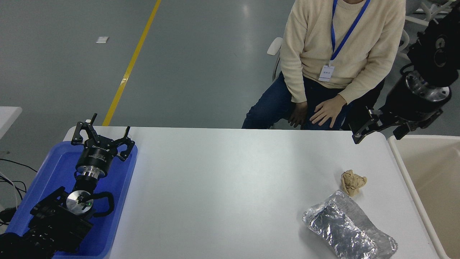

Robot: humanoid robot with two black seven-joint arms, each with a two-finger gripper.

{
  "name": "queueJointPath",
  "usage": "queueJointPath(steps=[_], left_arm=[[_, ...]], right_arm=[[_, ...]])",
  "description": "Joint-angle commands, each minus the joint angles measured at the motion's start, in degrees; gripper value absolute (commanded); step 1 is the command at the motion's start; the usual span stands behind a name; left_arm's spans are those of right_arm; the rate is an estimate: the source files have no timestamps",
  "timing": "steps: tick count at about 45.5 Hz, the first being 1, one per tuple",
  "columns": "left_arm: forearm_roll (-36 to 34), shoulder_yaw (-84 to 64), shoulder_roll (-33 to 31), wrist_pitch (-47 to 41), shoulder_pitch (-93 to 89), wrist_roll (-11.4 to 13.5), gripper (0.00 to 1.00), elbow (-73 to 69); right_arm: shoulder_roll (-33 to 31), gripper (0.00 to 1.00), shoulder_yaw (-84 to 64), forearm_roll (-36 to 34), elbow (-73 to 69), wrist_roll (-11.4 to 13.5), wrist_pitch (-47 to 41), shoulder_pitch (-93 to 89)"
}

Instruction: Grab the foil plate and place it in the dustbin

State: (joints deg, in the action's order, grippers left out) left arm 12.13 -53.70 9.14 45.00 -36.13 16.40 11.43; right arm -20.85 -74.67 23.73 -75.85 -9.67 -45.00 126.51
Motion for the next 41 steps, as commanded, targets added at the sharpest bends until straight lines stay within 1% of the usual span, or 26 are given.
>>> queueJointPath(steps=[1, 16, 26, 33, 38, 41], left_arm=[[0.0, 0.0, 0.0, 0.0, 0.0, 0.0, 1.0, 0.0], [0.0, 0.0, 0.0, 0.0, 0.0, 0.0, 1.0, 0.0], [0.0, 0.0, 0.0, 0.0, 0.0, 0.0, 1.0, 0.0], [0.0, 0.0, 0.0, 0.0, -0.1, 0.0, 1.0, 0.0], [0.0, 0.0, 0.0, 0.0, 0.0, 0.0, 1.0, 0.0], [0.0, 0.0, 0.0, 0.0, -0.1, 0.0, 1.0, 0.0]], right_arm=[[0.0, 1.0, -0.5, 0.0, 0.0, 0.0, 0.0, -1.4], [-0.1, 1.0, -0.7, 0.1, 0.0, 0.1, 0.0, -4.0], [-0.3, 1.0, -0.3, 0.5, 0.0, 0.2, 0.0, -12.4], [-0.2, 1.0, 0.1, 2.1, 0.0, 0.2, 14.8, -19.2], [-0.2, 1.0, 1.1, 7.0, 0.2, 0.1, 22.5, -23.3], [-0.2, 1.0, 2.5, 10.9, 1.1, 0.2, 25.2, -26.7]])
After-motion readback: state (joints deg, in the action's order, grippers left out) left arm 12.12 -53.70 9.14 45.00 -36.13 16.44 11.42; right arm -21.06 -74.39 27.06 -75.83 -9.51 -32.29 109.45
